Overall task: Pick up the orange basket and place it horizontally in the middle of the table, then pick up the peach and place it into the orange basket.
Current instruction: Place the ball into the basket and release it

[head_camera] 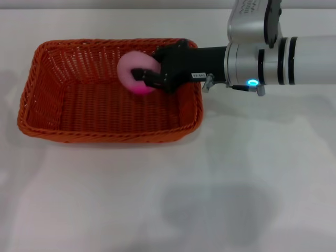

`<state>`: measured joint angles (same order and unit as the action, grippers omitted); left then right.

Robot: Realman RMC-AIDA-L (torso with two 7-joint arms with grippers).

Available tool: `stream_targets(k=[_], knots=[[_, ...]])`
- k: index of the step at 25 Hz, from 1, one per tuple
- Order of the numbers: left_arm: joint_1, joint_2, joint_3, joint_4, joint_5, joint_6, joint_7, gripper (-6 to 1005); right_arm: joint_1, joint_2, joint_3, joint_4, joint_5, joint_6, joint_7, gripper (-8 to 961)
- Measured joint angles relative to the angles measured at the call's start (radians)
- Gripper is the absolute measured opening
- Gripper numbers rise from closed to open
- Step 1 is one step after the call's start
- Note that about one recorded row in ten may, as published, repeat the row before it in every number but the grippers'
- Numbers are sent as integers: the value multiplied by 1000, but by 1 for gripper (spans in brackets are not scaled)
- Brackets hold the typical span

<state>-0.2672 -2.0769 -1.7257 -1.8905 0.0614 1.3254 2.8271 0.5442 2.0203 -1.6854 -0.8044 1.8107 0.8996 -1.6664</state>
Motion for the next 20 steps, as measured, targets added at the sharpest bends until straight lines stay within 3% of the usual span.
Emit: stream_targets(k=[5,17,19,20], knots=[[2,0,0,-5,0,2,0,485,1,0,-9,3,-1,-4,4,448],[-4,0,-2,1,3,5,0,486,5,-6,7,1,1,-7,6,669],[-3,0,-3,0,5,5,0,486,6,-8,23,0,-1,-7,6,878],[-3,0,-3,-1,5,5,0,486,5,-8,36,0,-2,-6,5,877]])
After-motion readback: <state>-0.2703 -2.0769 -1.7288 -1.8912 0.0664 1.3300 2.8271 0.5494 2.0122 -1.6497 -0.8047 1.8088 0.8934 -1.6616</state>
